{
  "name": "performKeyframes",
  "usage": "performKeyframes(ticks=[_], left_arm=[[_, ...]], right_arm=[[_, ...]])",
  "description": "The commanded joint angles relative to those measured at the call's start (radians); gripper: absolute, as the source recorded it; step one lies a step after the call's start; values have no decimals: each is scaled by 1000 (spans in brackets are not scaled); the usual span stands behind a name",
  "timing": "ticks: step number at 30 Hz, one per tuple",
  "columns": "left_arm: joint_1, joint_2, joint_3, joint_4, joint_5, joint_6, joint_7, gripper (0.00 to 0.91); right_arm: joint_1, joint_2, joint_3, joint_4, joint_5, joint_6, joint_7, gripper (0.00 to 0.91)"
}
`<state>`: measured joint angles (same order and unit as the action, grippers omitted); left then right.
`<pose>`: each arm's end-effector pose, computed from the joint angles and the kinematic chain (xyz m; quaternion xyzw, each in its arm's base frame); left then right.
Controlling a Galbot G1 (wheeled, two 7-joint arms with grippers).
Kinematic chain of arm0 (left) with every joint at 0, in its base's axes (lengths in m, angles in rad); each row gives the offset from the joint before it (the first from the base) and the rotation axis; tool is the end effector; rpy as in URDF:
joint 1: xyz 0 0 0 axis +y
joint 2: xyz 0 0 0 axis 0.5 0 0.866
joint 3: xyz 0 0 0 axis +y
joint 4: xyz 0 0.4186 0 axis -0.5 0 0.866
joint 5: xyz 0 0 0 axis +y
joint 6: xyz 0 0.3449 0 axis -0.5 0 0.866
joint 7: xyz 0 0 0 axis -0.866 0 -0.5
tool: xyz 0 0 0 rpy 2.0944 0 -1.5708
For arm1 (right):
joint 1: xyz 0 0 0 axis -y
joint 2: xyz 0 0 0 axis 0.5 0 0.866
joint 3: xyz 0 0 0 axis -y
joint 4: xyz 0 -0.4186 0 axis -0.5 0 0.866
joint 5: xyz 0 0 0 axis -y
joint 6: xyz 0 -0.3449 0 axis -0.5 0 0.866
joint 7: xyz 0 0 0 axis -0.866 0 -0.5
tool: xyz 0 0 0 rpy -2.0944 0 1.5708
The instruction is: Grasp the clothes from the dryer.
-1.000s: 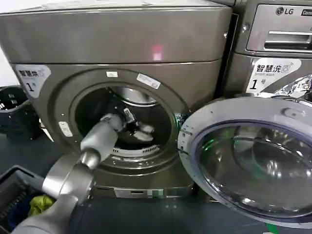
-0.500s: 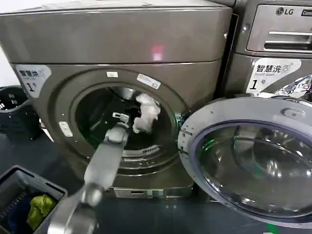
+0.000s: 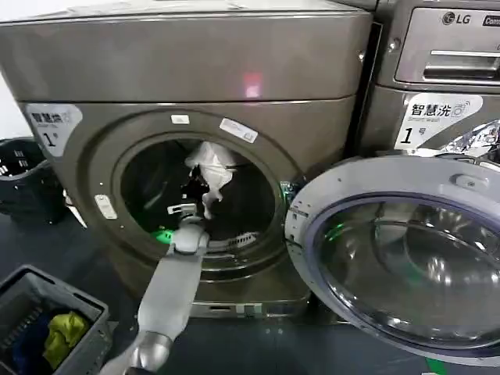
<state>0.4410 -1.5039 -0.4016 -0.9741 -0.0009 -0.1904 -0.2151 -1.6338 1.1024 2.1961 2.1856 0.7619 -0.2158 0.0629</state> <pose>0.5822 0.0063 -0.3427 -0.0697 0.9911 0.0475 0.1032 -0.0623 -0.3493 -0.0420 0.4551 0.8222 -0.2029 0.2752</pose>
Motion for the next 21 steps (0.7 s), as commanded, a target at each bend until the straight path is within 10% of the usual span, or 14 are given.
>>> performKeyframes(ticks=[1, 21], left_arm=[[13, -5, -6, -14, 1, -8, -35, 0], [-6, 13, 21, 5, 1, -7, 49, 0]], right_arm=[[-2, 2, 9, -3, 0, 10, -1, 907], [-7, -1, 53, -6, -7, -24, -22, 907]])
